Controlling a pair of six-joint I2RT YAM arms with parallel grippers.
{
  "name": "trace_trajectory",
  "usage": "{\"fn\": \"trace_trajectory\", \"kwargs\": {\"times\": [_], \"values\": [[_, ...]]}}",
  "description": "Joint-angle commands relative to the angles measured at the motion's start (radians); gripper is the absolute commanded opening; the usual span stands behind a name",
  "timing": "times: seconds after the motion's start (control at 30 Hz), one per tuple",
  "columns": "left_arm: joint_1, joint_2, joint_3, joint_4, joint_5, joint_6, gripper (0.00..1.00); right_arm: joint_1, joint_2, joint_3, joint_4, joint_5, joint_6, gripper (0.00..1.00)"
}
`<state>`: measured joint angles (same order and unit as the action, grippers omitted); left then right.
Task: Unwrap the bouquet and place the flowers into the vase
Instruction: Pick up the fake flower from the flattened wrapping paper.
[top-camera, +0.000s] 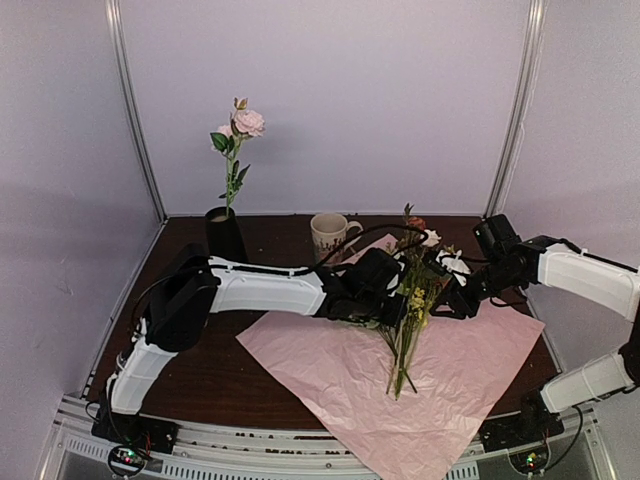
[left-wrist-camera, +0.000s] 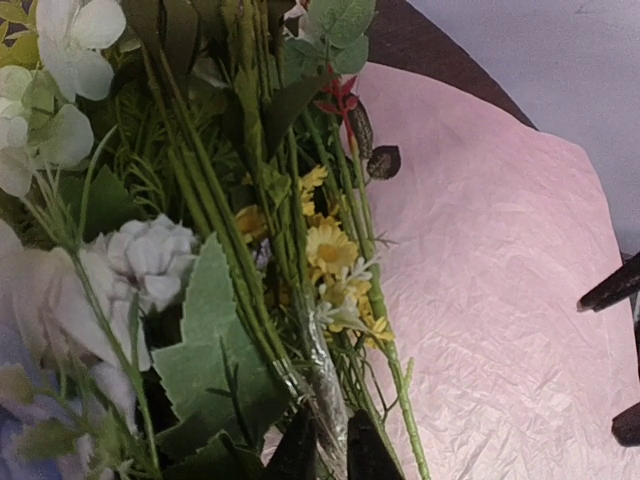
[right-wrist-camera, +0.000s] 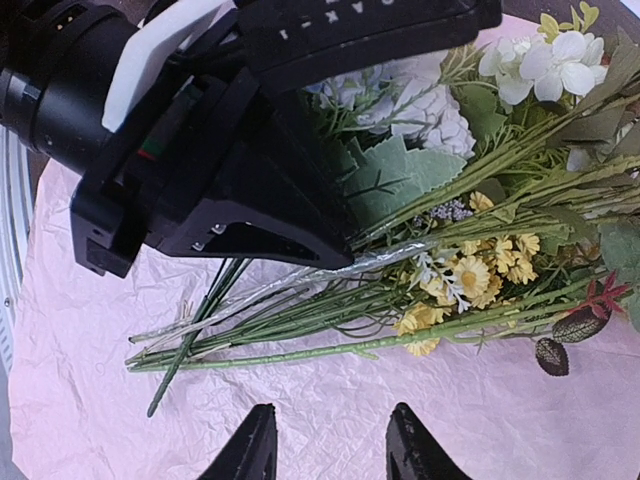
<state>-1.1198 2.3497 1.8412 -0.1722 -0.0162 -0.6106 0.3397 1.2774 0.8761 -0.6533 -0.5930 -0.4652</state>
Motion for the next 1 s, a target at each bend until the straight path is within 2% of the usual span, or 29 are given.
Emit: {"fn": "trace_trajectory", "kwargs": {"times": [0.0,0.2,0.4,0.53,0.67,0.97], "values": [[0.005,0.042,0.039,0.007,0.034,-0.025,0.14,-0.004,-0.010,-0.006,0.005,-0.001,-0.010,0.38],[0.008,0.063,0.059,-0.016,0.032,-0.039,0.19,-0.005,-0.019,-0.006,0.003,-0.005,-0.012,0.38],[0.009,0.064,0.070,-0.014,0.048,-0.039,0.10,-0.004,-0.027,-0.007,0.002,-0.005,-0.015,0.38],[0.009,0.015,0.025,0.017,0.055,-0.042,0.09,-0.004,-0.028,-0.007,0.001,-0.006,-0.015,0.38],[0.013,-0.054,-0.048,0.069,0.038,-0.046,0.00,-0.004,-0.026,-0.006,0.000,-0.011,-0.018,0.38],[0.033,-0.144,-0.151,0.196,0.087,-0.080,0.00,-0.004,-0.034,-0.006,-0.002,-0.015,-0.017,0.38]]}}
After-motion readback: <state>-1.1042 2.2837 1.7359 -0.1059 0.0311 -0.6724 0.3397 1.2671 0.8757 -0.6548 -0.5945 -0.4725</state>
